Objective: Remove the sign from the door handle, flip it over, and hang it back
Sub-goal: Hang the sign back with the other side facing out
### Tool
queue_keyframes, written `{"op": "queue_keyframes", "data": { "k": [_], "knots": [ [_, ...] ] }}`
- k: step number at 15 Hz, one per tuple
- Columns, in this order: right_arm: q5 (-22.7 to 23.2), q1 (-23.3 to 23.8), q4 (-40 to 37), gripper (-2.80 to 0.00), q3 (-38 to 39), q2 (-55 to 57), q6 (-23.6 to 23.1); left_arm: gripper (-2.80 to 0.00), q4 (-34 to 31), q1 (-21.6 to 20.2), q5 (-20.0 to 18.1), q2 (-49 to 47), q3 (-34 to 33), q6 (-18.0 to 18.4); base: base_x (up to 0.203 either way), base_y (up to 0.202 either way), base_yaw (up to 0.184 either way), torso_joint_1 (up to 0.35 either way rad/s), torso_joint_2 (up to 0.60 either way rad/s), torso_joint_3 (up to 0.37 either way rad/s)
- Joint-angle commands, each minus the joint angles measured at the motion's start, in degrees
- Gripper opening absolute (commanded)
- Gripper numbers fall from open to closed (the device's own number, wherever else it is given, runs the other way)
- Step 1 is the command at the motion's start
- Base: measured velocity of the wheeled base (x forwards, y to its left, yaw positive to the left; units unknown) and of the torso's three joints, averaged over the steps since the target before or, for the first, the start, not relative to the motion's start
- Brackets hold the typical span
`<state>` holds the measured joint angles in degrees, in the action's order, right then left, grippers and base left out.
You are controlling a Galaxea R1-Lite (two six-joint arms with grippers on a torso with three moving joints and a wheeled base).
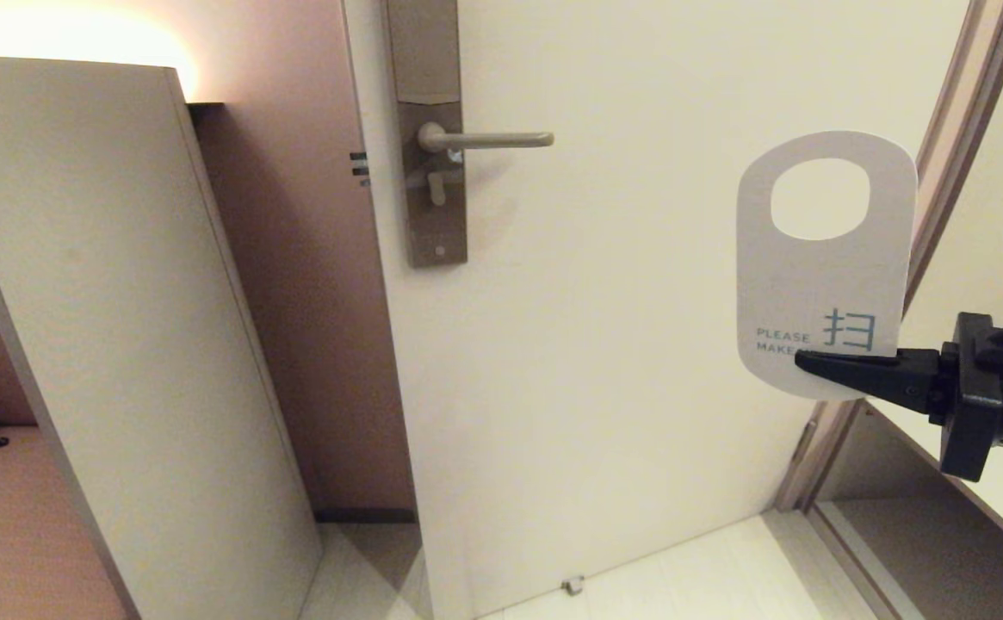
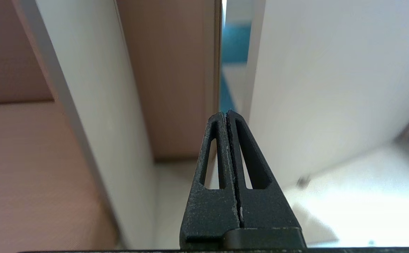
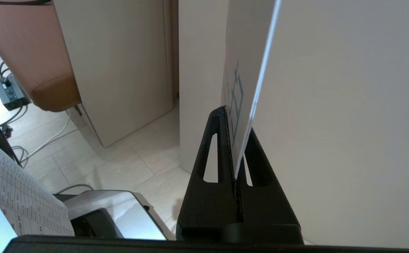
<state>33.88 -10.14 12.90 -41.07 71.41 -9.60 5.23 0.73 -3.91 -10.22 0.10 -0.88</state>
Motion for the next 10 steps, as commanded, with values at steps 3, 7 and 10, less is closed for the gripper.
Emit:
{"op": "queue_keyframes", "data": {
  "k": [3, 7, 10],
  "knots": [
    [0.2, -0.1, 0.1, -2.8, -0.5, 0.0, -0.2, -2.8, 0.2, -0.5, -0.2, 10.2, 0.0, -11.5, 0.0, 0.0, 0.0, 0.0, 0.0, 0.0],
    [0.2, -0.1, 0.1, -2.8, -0.2, 0.0, -0.1, -2.8, 0.4, -0.6, -0.1, 10.2, 0.0, -24.4, 0.0, 0.0, 0.0, 0.0, 0.0, 0.0],
    [0.2, 0.0, 0.1, -2.8, -0.4, 0.0, -0.2, -2.8, 0.5, -0.6, -0.9, 10.2, 0.0, -27.9, 0.0, 0.0, 0.0, 0.0, 0.0, 0.0]
  ]
}}
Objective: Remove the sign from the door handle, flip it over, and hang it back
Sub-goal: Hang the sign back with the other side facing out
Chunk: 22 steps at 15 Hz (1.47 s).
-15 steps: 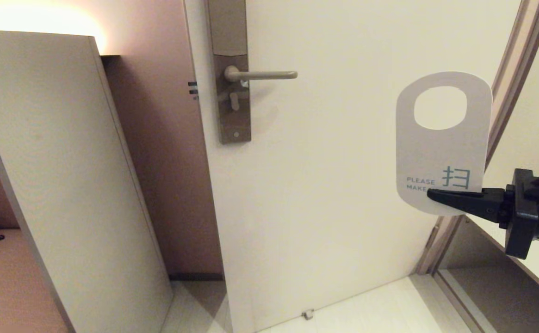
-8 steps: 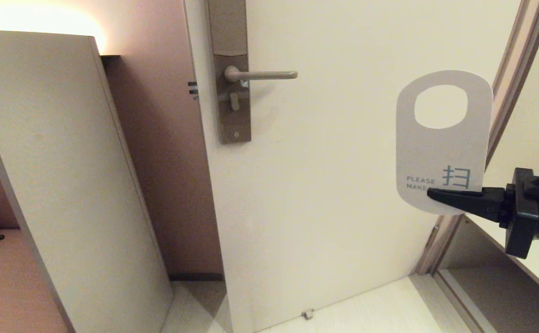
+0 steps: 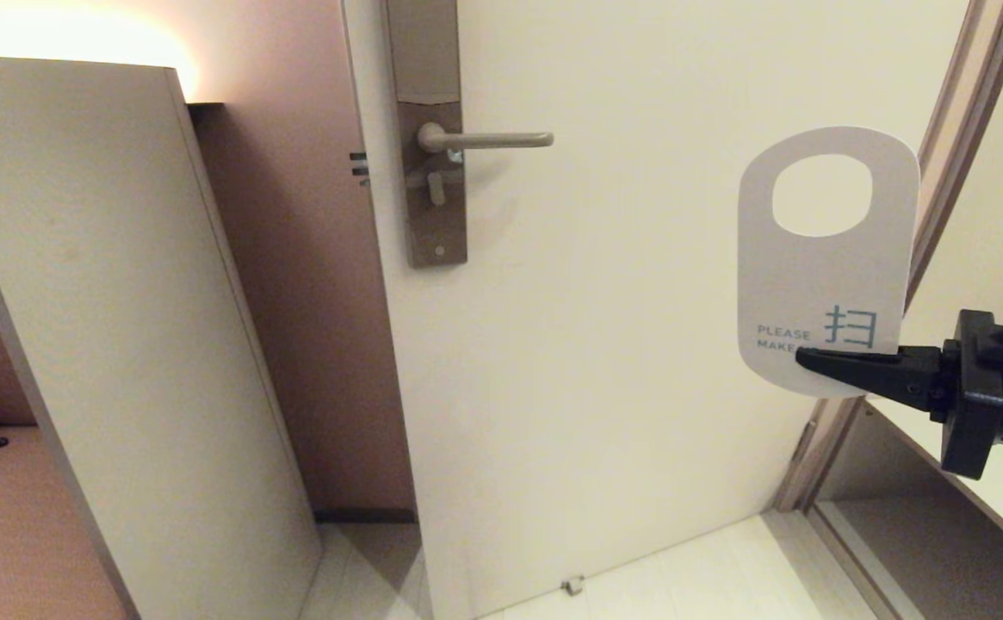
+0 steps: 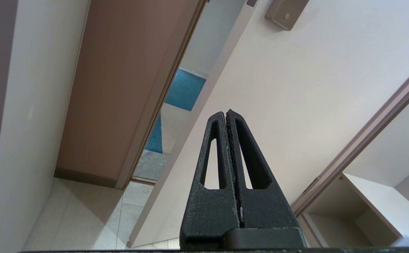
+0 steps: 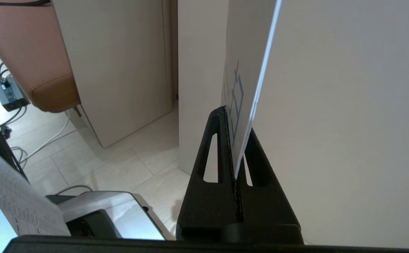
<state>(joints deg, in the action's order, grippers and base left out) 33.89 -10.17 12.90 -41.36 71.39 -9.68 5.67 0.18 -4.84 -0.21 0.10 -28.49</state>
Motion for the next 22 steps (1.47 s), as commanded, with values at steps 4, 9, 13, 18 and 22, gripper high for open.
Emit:
{"op": "queue_keyframes", "data": {
  "k": [4, 9, 13, 18, 22],
  "knots": [
    [0.1, 0.0, 0.1, -2.8, 0.2, -0.6, -0.1, -2.8, 0.1, 0.0, -0.1, 0.2, 0.0, 0.0, 0.0, 0.0, 0.0, 0.0, 0.0, 0.0],
    [0.1, 0.0, 0.1, -2.8, 0.1, -0.3, -0.1, -2.8, 0.1, -0.1, 0.3, 0.2, 0.0, 5.2, 0.0, 0.0, 0.0, 0.0, 0.0, 0.0],
    [0.2, 0.0, 0.1, -2.8, -0.1, -0.1, -0.1, -2.8, 0.0, -0.1, 1.2, 0.2, 0.0, 21.9, 0.0, 0.0, 0.0, 0.0, 0.0, 0.0],
    [0.2, 0.0, 0.1, -2.8, -0.2, -0.3, -0.2, -2.8, -0.4, -0.1, 3.6, 0.2, 0.0, 39.6, 0.0, 0.0, 0.0, 0.0, 0.0, 0.0],
    [0.2, -0.1, 0.1, -2.8, -0.2, -0.4, -0.2, -2.8, -1.9, -0.1, 3.0, 0.2, 0.0, 45.5, 0.0, 0.0, 0.0, 0.0, 0.0, 0.0]
  ]
}}
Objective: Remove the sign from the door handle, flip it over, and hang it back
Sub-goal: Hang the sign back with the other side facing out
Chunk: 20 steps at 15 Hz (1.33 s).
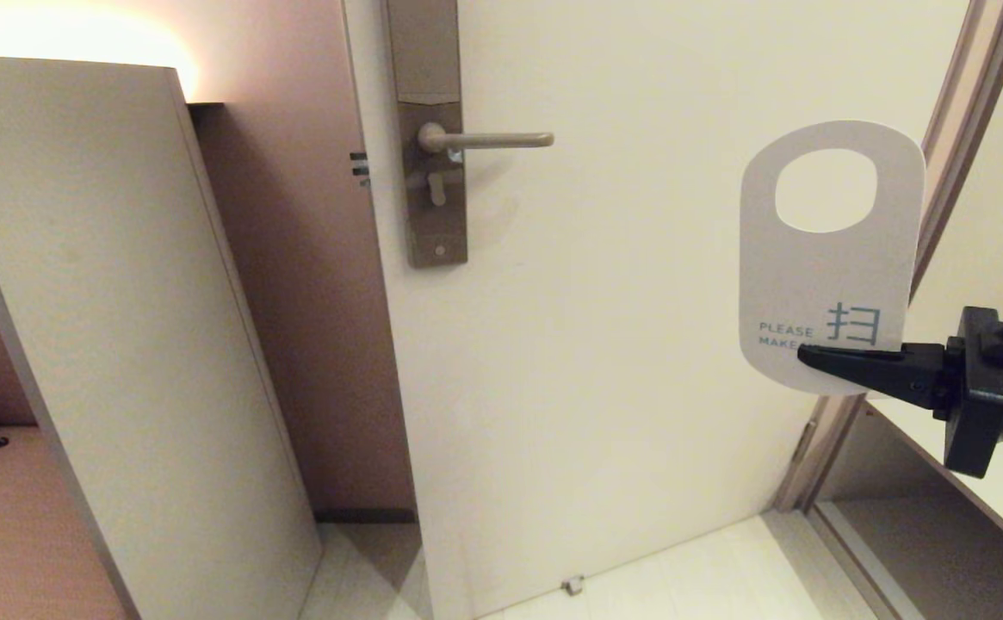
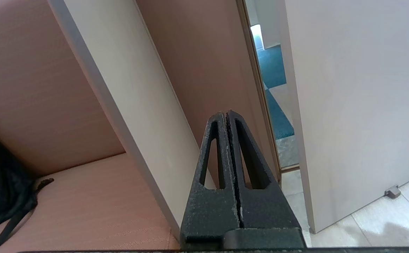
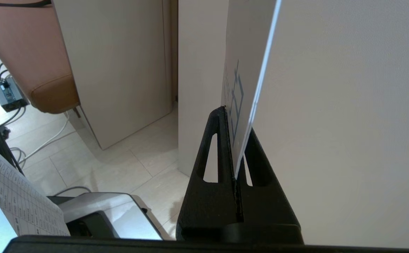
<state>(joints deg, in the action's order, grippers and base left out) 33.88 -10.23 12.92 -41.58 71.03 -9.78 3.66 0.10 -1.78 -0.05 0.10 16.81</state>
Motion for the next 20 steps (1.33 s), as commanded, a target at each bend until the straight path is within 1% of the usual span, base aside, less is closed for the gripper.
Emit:
{"op": "queue_keyframes", "data": {
  "k": [1, 2, 4, 7, 9, 12, 14, 19, 20],
  "knots": [
    [0.2, -0.1, 0.1, -2.8, 0.0, 0.0, -0.1, -2.8, 0.1, 0.0, -0.1, 0.0, 0.0, 0.0, 0.0, 0.0, 0.0, 0.0, 0.0, 0.0],
    [0.2, -0.1, 0.1, -2.8, 0.1, -0.2, -0.1, -2.8, 0.2, 0.0, 0.0, 0.0, 0.0, -1.1, 0.0, 0.0, 0.0, 0.0, 0.0, 0.0],
    [0.2, -0.1, 0.1, -2.8, 0.0, -0.2, -0.1, -2.8, 0.3, 0.1, -0.8, 0.0, 0.0, 0.1, 0.0, 0.0, 0.0, 0.0, 0.0, 0.0],
    [0.2, -0.1, 0.1, -2.8, 0.0, -0.4, -0.1, -2.8, 1.3, 0.0, 0.0, 0.0, 0.0, -0.1, 0.0, 0.0, 0.0, 0.0, 0.0, 0.0],
    [0.2, -0.1, 0.1, -2.8, -0.3, -0.4, -0.1, -2.8, 1.0, 0.0, -0.1, 0.0, 0.0, 0.0, 0.0, 0.0, 0.0, 0.0, 0.0, 0.0],
    [0.2, -0.1, 0.1, -2.8, -0.4, -0.3, 0.0, -2.8, 0.6, 0.0, -0.7, 0.0, 0.0, 2.7, 0.0, 0.0, 0.0, 0.0, 0.0, 0.0],
    [0.2, -0.1, 0.1, -2.8, -0.5, -0.1, 0.1, -2.8, 0.6, 0.1, -0.7, 0.0, 0.0, 2.8, 0.0, 0.0, 0.0, 0.0, 0.0, 0.0],
    [0.2, -0.4, 0.2, -2.8, -4.5, 3.7, 0.1, -2.8, 0.6, 0.0, -0.2, 0.0, 0.0, 3.0, 0.0, 0.0, 0.0, 0.0, 0.0, 0.0],
    [0.2, -0.5, 1.4, -2.8, -5.0, 4.8, 0.1, -2.8, 0.6, 0.0, -0.1, 0.0, 0.0, 3.0, 0.0, 0.0, 0.0, 0.0, 0.0, 0.0]
  ]
}}
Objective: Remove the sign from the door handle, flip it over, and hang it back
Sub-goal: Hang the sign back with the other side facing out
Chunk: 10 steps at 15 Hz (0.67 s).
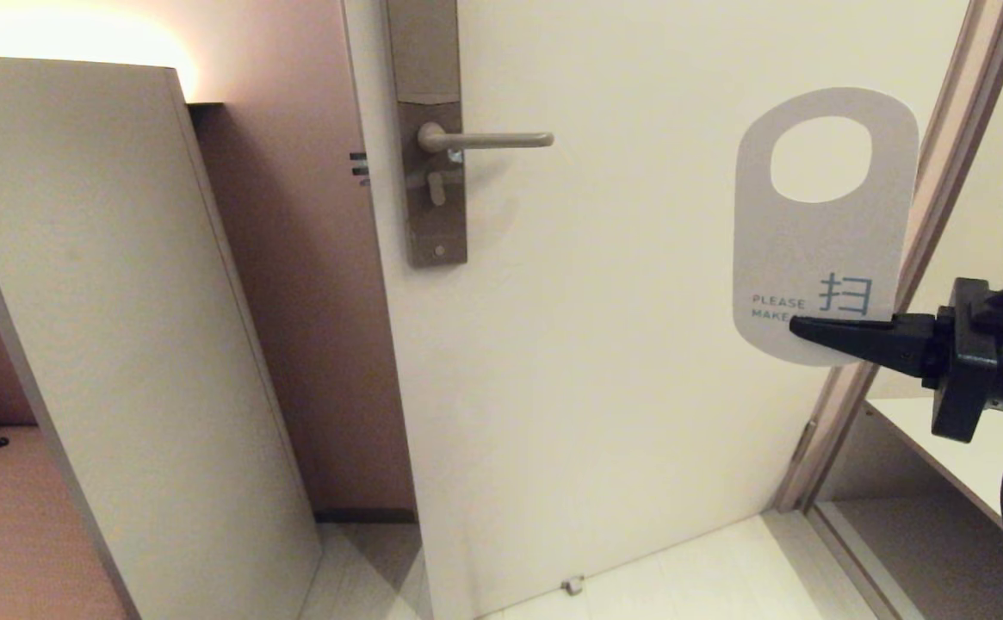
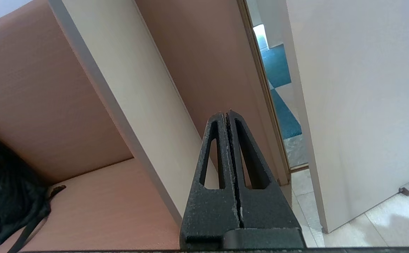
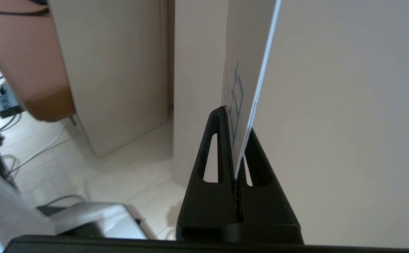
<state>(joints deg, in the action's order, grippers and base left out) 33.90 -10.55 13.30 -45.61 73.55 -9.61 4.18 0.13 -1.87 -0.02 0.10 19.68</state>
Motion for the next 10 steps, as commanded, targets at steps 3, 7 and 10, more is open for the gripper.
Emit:
{"op": "queue_keyframes", "data": {
  "k": [3, 7, 10],
  "knots": [
    [0.3, -0.5, 7.6, -2.8, -1.2, 5.4, 0.1, -2.8, 0.0, 0.0, 0.1, 0.0, 0.0, 0.3, 0.0, 0.0, 0.0, 0.0, 0.0, 0.0],
    [0.2, -1.1, 7.8, -2.8, -1.1, 5.8, 0.3, -2.8, -0.1, 0.0, 0.1, 0.0, 0.0, 1.7, 0.0, 0.0, 0.0, 0.0, 0.0, 0.0],
    [0.2, -1.1, 8.0, -2.8, -1.2, 6.5, 0.3, -2.8, -1.2, 0.0, 0.1, 0.0, 0.0, 1.6, 0.0, 0.0, 0.0, 0.0, 0.0, 0.0]
  ]
}}
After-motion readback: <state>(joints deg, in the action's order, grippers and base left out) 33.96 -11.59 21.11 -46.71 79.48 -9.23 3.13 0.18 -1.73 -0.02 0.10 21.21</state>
